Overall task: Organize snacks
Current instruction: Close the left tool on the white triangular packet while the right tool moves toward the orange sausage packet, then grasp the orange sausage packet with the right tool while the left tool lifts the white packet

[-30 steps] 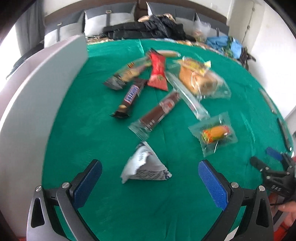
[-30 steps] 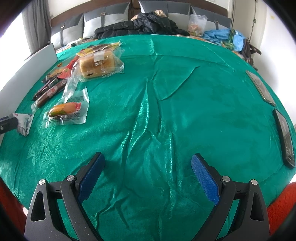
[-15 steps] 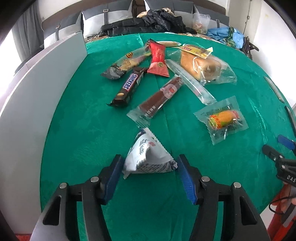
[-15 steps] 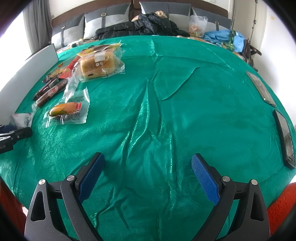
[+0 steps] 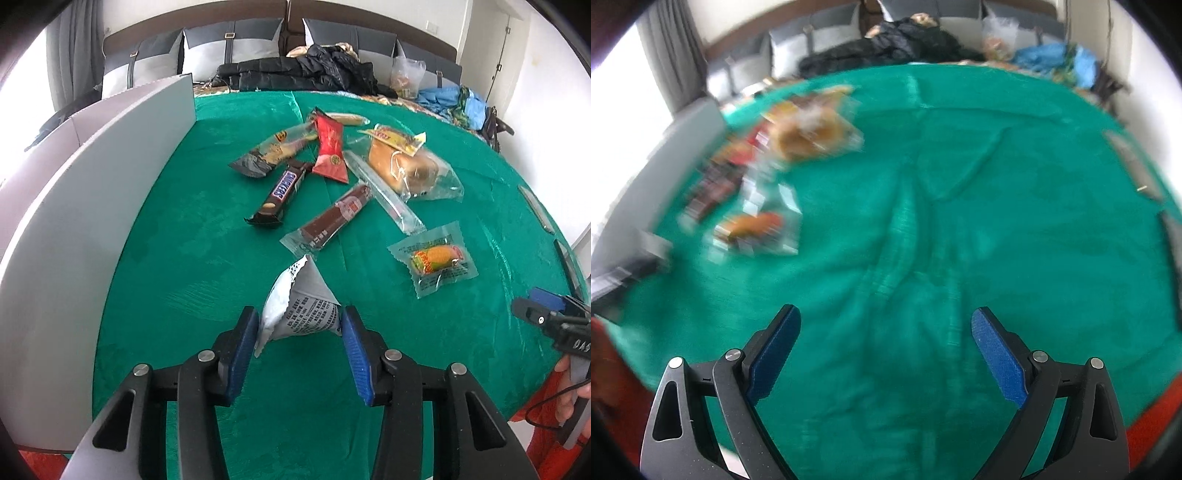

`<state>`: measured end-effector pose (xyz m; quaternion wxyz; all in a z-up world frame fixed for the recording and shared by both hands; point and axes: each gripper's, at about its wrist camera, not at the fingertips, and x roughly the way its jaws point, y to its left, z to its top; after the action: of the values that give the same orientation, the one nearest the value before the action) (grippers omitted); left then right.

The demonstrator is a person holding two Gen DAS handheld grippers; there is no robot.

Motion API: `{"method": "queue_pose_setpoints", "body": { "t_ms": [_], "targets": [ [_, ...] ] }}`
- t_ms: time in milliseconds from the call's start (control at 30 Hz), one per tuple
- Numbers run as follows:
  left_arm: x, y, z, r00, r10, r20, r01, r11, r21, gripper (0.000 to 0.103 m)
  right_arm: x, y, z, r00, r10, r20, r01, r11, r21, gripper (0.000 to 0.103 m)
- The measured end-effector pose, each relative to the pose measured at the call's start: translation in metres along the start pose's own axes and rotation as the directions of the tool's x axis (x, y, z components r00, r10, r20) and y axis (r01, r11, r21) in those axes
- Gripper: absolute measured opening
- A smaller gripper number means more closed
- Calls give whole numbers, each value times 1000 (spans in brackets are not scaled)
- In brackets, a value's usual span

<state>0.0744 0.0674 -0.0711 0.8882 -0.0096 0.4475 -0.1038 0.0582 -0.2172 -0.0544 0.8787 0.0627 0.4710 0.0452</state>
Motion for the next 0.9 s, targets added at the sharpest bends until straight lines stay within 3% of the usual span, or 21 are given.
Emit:
{"method": "queue_pose_setpoints", "body": {
  "t_ms": [133, 233, 300, 367, 433, 500, 533, 567, 633, 700, 800, 900],
  "targets": [
    [-4, 2, 2, 1000, -9, 14, 9, 1000, -5, 46, 16, 19, 31, 988, 141, -65, -142, 990, -3, 95],
    [-11, 5, 1, 1000, -11, 26, 12, 1000, -15, 46, 37, 27, 57, 975, 208, -77, -205, 978, 48, 95],
    [-16, 11, 1, 999, -15, 34, 16, 999, -31, 46, 51, 35, 68, 971, 217, -98, -215, 976, 32, 95],
    [-20, 16, 1, 999, -18, 42, 20, 999, -50, 46, 66, 47, 75, 953, 258, -162, -263, 965, -9, 94],
    [-25, 24, 1, 998, -19, 52, 22, 997, -74, 46, 69, 61, 71, 900, 358, -248, -373, 928, -18, 93],
    [-27, 31, 1, 998, -25, 57, 31, 995, -98, 46, 61, 73, 65, 795, 496, -350, -532, 847, -8, 92],
    [-28, 34, 0, 998, -29, 59, 36, 993, -112, 46, 52, 77, 63, 757, 531, -380, -580, 814, -18, 93],
    [-29, 36, 0, 997, -36, 61, 43, 991, -123, 46, 44, 79, 65, 761, 523, -384, -584, 810, -55, 93],
    [-28, 37, 1, 997, -45, 61, 53, 989, -135, 46, 28, 86, 77, 861, 390, -328, -473, 850, -232, 93],
    [-29, 34, 1, 997, -49, 63, 57, 990, -132, 46, 25, 103, 86, 913, 289, -287, -386, 840, -381, 94],
    [-35, 28, 2, 997, -44, 71, 52, 992, -115, 46, 50, 139, 85, 923, 180, -341, -345, 782, -520, 92],
    [-43, 25, 2, 997, -13, 72, 20, 995, -100, 46, 82, 159, 79, 926, 64, -372, -283, 771, -570, 92]
  ]
}}
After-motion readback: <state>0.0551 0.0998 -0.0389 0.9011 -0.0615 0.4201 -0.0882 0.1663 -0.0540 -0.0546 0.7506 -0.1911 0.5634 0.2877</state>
